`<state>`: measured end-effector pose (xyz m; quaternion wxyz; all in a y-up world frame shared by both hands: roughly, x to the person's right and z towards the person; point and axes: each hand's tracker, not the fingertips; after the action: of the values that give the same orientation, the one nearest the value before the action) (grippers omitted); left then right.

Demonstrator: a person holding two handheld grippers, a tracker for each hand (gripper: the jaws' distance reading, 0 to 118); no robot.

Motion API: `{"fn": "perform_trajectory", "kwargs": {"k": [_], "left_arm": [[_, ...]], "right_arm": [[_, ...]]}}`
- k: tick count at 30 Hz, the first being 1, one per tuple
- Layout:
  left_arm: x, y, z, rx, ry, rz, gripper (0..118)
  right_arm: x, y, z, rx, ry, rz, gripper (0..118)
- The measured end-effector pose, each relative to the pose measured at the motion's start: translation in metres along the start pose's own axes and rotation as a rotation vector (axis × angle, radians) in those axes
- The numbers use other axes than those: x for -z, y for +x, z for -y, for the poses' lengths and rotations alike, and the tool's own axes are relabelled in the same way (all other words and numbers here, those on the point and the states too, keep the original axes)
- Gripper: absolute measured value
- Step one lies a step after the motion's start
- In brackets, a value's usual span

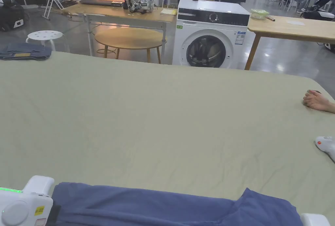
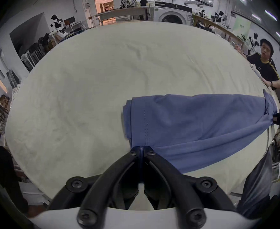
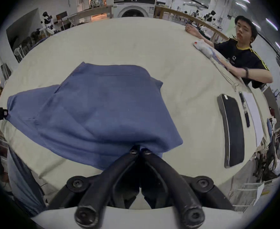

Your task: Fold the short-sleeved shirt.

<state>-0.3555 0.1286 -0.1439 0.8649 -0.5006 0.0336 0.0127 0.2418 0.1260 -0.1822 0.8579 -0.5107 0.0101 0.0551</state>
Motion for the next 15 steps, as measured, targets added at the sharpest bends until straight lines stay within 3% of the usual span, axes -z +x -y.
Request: {"fn": "perform_trajectory", "kwargs": {"k": [3, 4, 5, 7, 8, 11, 15], "left_arm": [[0.001, -0.001, -0.002, -0.018, 0.003, -0.003, 0], [0.000, -0.002, -0.004, -0.023, 0.002, -0.003, 0], [-0.004, -0.003, -0.006, -0.034, 0.006, -0.001, 2], [-0.012, -0.003, -0.008, -0.064, 0.027, 0.005, 9], [-0.017, -0.003, -0.012, -0.080, 0.047, 0.012, 13], [-0.037, 0.008, -0.023, -0.102, 0.139, 0.044, 22], [-0.055, 0.030, -0.041, -0.078, 0.282, 0.071, 23]], "right_arm": [[-0.002, 0.000, 0.000, -0.010, 0.003, 0.012, 1], [-0.005, -0.001, -0.001, -0.014, 0.006, 0.023, 7], [-0.011, 0.000, -0.003, -0.017, 0.013, 0.063, 20], [-0.022, -0.001, -0.008, -0.009, 0.036, 0.128, 69], [-0.030, 0.000, -0.011, 0.007, 0.080, 0.124, 76], [-0.057, -0.011, -0.024, 0.016, 0.174, 0.116, 75], [-0.054, -0.029, -0.044, 0.020, 0.327, 0.105, 75]]}}
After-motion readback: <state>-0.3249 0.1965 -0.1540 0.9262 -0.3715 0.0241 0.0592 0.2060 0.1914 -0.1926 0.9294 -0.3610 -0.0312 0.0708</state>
